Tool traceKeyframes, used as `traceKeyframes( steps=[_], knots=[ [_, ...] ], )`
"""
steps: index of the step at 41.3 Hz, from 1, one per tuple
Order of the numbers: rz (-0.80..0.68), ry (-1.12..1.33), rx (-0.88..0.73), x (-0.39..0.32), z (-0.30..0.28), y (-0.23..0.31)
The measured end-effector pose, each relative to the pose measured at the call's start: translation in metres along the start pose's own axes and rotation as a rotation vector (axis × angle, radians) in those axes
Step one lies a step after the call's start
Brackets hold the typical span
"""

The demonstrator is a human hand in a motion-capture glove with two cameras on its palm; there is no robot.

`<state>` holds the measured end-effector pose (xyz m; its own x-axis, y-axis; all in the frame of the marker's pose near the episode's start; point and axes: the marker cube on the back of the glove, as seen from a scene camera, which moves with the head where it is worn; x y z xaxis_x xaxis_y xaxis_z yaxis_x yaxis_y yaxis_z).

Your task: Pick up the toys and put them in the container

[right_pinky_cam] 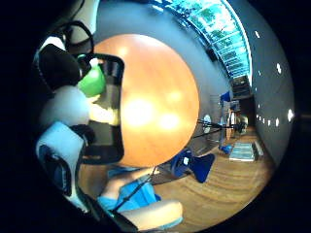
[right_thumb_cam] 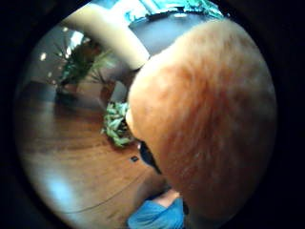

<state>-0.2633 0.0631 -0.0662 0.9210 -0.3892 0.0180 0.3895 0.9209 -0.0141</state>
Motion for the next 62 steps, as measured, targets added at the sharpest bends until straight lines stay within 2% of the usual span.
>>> traceKeyframes(
  steps=[4, 9, 16, 21, 28, 33, 38, 42, 46, 55, 62],
  knots=[
    [-0.022, -0.043, -0.08, -0.003, 0.015, -0.001],
    [-0.046, 0.0, -0.082, 0.008, 0.024, -0.003],
    [0.036, 0.044, -0.043, 0.032, 0.02, -0.01],
    [0.087, 0.154, -0.05, 0.017, 0.019, -0.028],
    [0.206, 0.211, -0.071, 0.104, 0.023, -0.017],
    [0.361, 0.106, -0.034, 0.147, 0.025, -0.012],
    [0.374, 0.012, -0.013, 0.186, 0.026, 0.003],
    [0.327, 0.021, -0.013, 0.21, 0.029, 0.018],
    [0.444, 0.178, -0.015, 0.248, 0.044, 0.033],
    [0.519, 0.145, -0.047, 0.291, 0.073, 0.06],
    [0.474, 0.126, -0.064, 0.304, 0.082, 0.074]
  ],
)
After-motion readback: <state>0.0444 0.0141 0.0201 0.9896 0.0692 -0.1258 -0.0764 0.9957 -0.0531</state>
